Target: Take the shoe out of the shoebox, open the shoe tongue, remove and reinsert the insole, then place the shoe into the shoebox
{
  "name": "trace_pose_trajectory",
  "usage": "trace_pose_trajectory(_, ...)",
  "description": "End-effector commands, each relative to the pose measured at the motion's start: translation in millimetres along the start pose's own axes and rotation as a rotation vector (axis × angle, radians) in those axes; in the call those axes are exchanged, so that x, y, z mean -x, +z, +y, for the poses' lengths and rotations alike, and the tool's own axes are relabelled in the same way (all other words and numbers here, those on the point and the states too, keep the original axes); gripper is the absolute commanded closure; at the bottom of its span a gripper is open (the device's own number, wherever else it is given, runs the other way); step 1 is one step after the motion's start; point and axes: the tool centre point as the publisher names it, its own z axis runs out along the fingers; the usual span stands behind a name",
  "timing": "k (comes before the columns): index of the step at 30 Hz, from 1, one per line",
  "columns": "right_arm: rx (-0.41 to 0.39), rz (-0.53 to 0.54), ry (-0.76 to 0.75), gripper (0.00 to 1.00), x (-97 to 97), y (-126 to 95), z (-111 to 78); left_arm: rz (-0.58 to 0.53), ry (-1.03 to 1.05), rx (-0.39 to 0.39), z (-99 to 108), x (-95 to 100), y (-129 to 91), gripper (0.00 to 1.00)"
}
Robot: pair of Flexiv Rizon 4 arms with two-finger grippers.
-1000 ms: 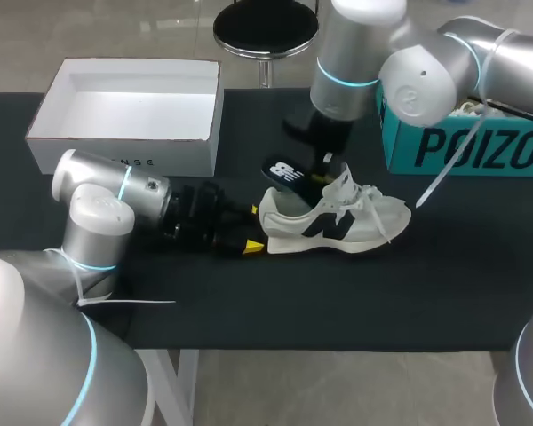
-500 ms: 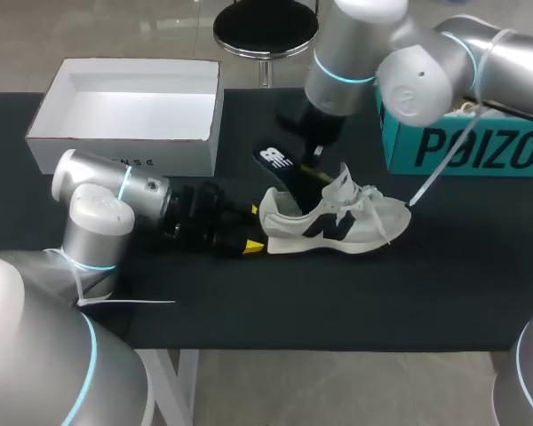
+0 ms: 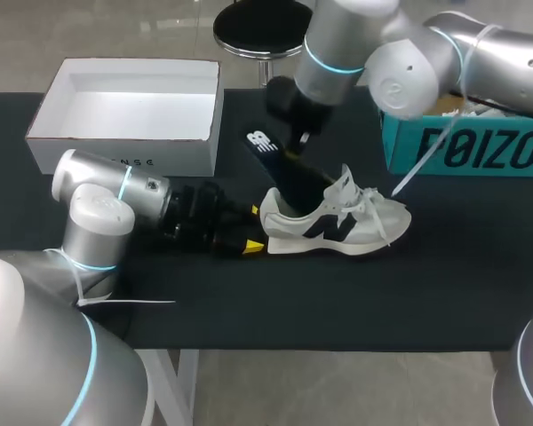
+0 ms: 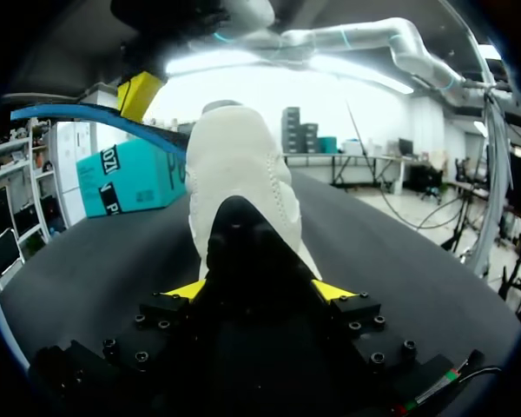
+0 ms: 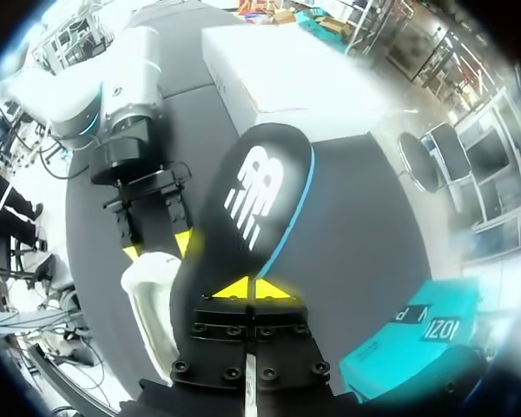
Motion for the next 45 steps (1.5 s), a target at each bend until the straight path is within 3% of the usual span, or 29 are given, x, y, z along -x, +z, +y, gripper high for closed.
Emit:
trace_pose_trajectory(1,-0.002,-0.01,0.015,1.0,4.6,-16.1,0.2,0.001,0.0,0.002,1.6,0.3,1.8,1.0)
trace_pose_trajectory(20,0.034,-0.103,0.08,1.0,26.3,-83.4,1.0,0.001,0.0,0.002,1.6,0.3,1.8,1.0)
trace_pose_trajectory(30,0.047,-0.118,0.21,1.0,32.6,-112.8,-1.3,0.001,0.0,0.002,1.6,0.3,1.8,1.0)
trace_pose_trajectory(45,0.05,-0.128,0.317,1.0,37.0,-158.9,12.4,0.001,0.0,0.002,1.6,0.3,1.8,1.0)
